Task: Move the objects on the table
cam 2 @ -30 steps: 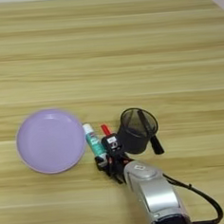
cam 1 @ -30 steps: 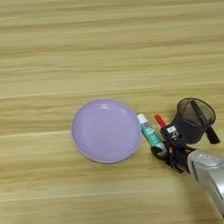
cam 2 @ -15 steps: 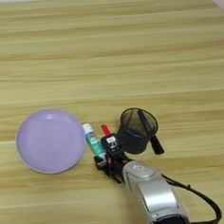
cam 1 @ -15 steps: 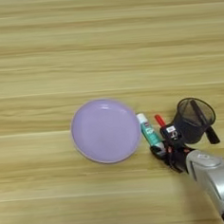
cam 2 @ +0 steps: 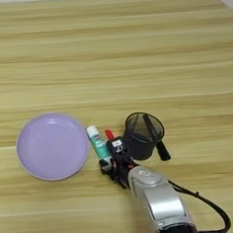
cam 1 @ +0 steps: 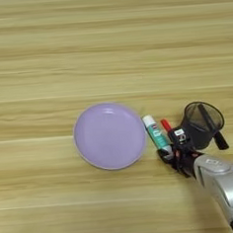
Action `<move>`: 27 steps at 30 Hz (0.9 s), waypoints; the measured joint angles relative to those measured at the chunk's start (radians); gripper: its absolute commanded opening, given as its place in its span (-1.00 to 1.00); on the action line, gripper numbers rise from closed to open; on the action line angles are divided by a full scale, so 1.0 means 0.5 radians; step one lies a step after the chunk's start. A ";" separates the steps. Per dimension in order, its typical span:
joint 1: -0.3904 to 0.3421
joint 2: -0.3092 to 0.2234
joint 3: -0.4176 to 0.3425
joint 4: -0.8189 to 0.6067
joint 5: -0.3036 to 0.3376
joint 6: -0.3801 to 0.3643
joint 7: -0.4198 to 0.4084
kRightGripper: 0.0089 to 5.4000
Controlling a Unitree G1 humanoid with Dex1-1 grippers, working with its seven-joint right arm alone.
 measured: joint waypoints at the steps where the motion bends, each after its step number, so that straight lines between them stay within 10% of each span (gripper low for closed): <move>1: 0.000 0.000 -0.001 0.000 0.000 -0.001 -0.001 -0.38; 27: 0.034 0.043 0.062 -0.473 0.018 0.099 0.003 -0.38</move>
